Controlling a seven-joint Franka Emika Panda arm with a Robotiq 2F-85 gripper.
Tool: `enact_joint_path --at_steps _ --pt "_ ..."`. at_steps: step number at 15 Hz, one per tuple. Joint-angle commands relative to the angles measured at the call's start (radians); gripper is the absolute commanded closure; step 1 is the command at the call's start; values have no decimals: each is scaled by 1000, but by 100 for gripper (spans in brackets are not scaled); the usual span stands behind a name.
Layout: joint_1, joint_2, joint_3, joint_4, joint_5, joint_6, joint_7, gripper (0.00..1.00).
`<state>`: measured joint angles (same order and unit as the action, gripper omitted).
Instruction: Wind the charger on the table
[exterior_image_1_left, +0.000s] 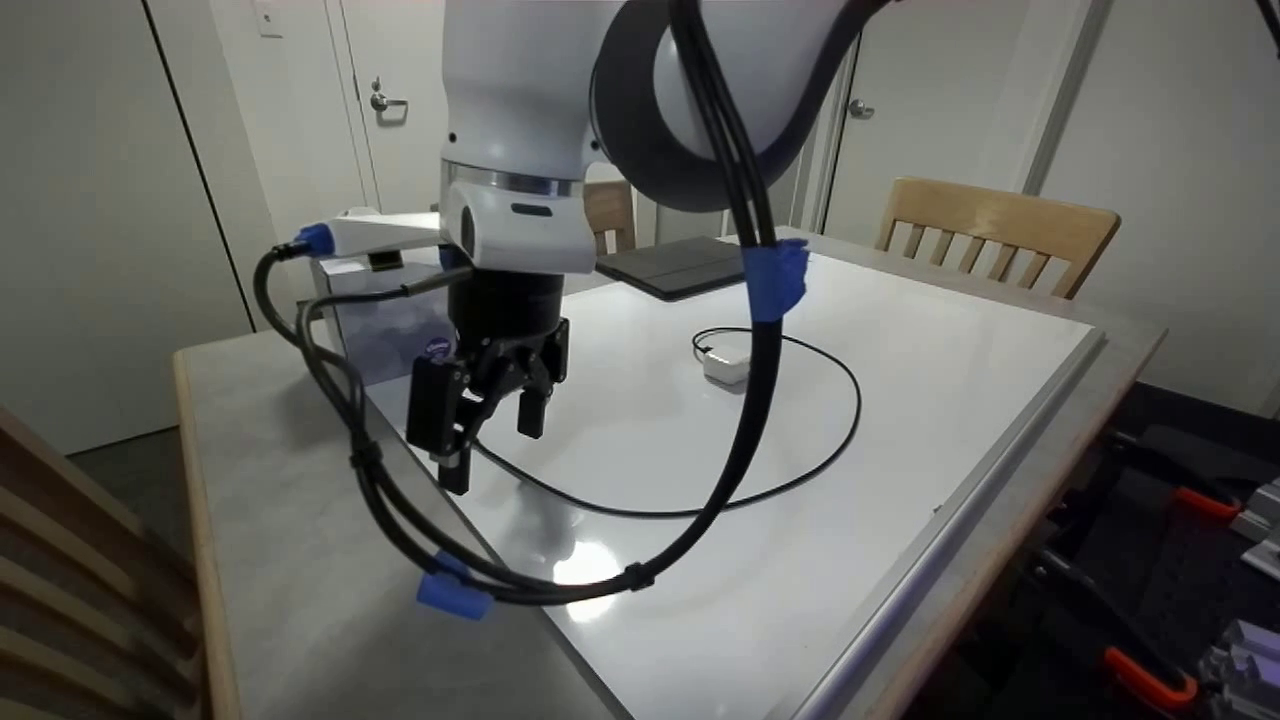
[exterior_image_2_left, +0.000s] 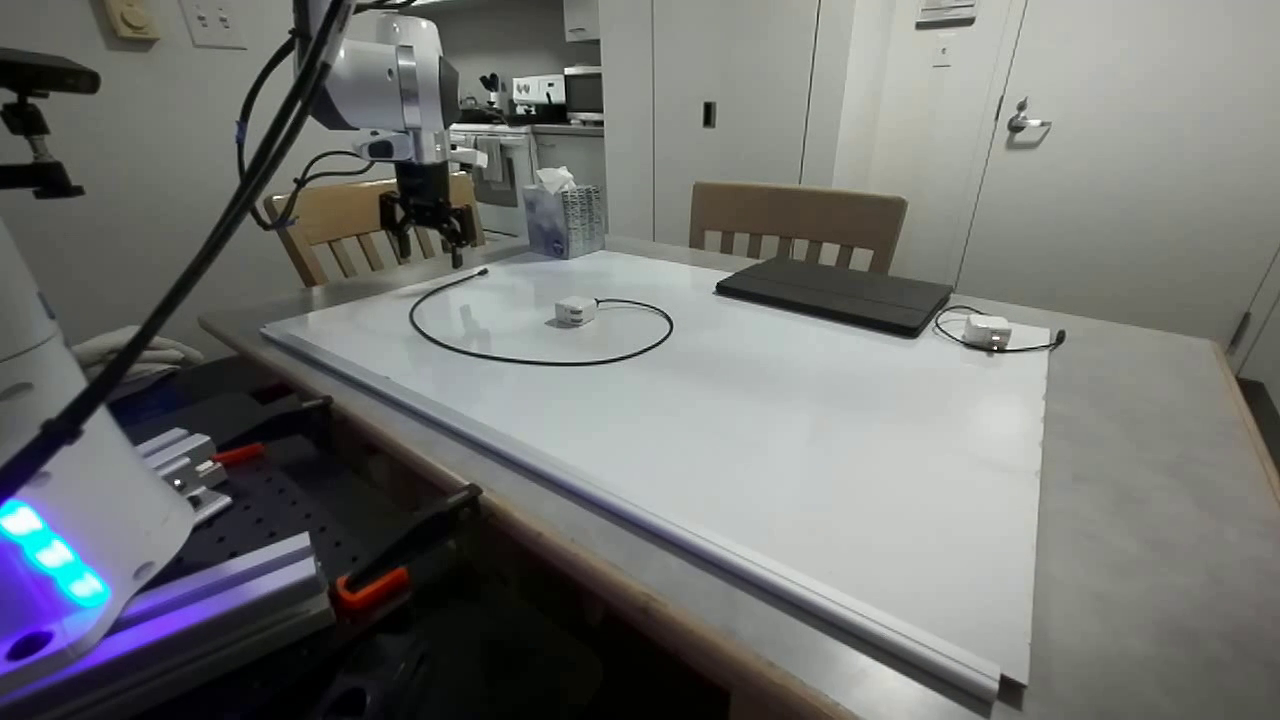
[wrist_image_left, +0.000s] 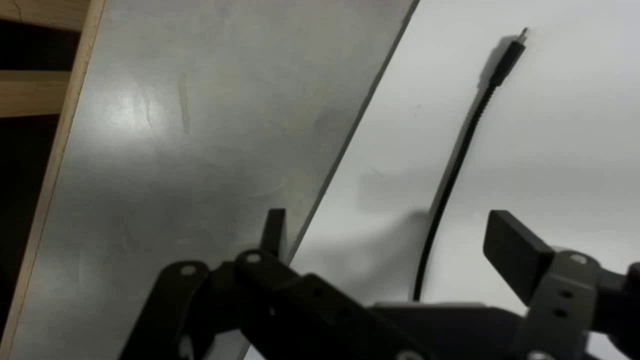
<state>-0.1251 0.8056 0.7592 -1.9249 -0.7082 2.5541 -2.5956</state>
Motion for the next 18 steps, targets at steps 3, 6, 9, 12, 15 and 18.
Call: enact_joint_path --at_steps 3,6,9,12,15,18 --pt "-16 10 -4 5 -3 39 1 0" --pt "81 -18 -126 25 101 114 -15 0" --pt "147 -9 -210 40 159 191 -2 0" --pt "261 -30 -300 33 218 226 15 0" --pt "394 -77 -404 30 200 205 93 0" --pt "462 -91 -443 24 193 205 143 0"
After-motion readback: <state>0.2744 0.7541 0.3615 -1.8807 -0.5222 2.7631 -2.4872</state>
